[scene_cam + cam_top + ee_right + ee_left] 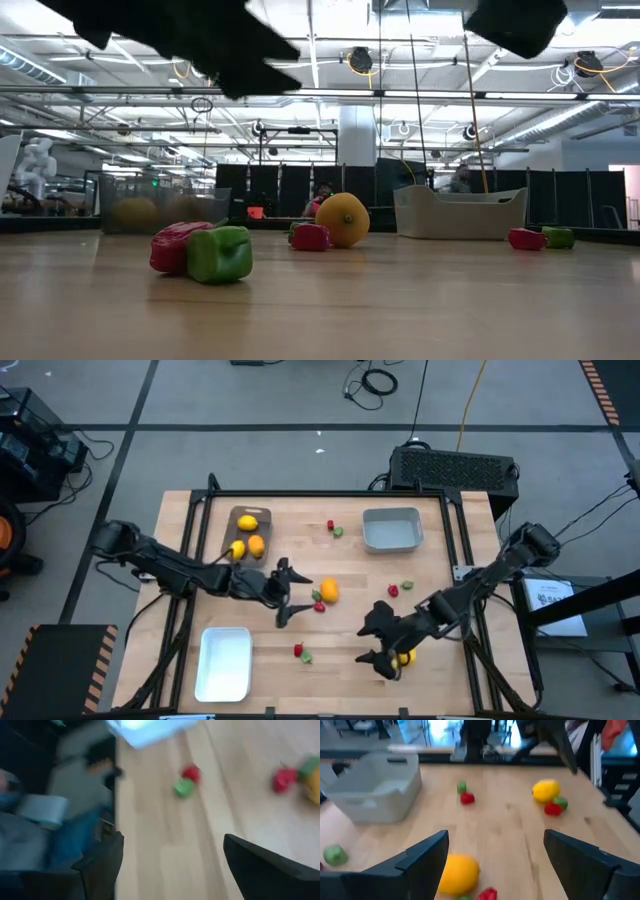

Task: Sort produce into baskets
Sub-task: Put the lemon into the black bin

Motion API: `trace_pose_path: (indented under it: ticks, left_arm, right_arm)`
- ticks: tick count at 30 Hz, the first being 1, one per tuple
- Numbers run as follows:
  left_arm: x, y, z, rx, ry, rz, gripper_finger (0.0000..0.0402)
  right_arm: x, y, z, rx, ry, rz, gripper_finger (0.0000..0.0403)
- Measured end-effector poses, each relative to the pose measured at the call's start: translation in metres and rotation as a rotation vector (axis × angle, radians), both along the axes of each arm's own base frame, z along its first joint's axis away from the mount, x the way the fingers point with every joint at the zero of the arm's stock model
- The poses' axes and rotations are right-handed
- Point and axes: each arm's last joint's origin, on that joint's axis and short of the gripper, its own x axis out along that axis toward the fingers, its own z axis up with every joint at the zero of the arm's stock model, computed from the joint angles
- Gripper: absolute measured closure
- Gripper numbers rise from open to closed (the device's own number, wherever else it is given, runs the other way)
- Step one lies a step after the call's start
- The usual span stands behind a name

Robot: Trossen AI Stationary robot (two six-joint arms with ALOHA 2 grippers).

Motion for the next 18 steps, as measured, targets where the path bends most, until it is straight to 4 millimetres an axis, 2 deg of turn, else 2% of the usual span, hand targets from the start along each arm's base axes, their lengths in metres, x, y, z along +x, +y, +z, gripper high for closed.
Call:
trace_pose_path:
  ticks: [5,9,18]
  left_arm:
    - [0.006,-0.003,-0.014,0.000,0.040,-0.005,0.0068]
    - [0.009,-0.004,-0.016,-0.024,0.021,-0.003,0.0068]
    - [0.010,-0.005,-0.013,-0.034,-0.012,-0.029,0.0068]
  right_arm:
    - [0.003,0.004,-0.005,-0.037,0.259,-0.117,0.0074]
    - [-0.002,0.015,-0.011,-0.022,0.412,-0.179,0.0074]
    - [-0.018,0.039,-0.031,0.028,0.573,-0.353,0.0074]
